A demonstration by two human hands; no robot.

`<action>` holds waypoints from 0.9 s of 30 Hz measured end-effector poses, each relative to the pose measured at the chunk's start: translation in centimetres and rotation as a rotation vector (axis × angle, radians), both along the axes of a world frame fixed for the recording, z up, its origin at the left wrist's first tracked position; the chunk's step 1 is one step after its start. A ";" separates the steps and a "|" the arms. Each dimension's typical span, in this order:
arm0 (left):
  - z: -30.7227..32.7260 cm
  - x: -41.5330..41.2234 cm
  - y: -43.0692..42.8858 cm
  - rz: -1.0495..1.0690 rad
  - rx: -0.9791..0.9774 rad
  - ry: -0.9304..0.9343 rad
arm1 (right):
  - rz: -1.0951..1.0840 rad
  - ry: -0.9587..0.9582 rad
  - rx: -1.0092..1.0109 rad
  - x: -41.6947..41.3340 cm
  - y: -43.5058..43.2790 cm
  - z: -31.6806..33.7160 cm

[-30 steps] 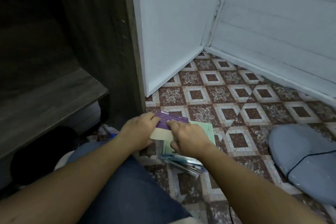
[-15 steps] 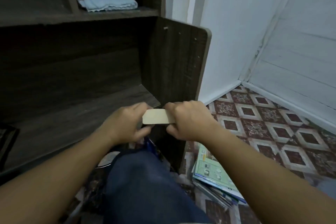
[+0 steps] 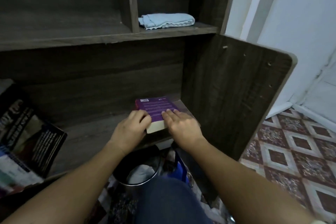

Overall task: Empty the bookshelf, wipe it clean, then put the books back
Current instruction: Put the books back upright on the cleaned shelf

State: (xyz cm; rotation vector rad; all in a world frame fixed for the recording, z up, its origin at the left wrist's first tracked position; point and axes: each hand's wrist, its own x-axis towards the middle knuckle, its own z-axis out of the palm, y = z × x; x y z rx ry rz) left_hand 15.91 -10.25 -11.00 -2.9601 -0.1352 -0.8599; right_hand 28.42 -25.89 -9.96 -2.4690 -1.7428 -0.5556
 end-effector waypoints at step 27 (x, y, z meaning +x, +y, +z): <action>-6.7 7.0 -6.2 0.306 -0.161 0.524 | -0.265 0.356 -0.044 4.0 -5.3 -8.9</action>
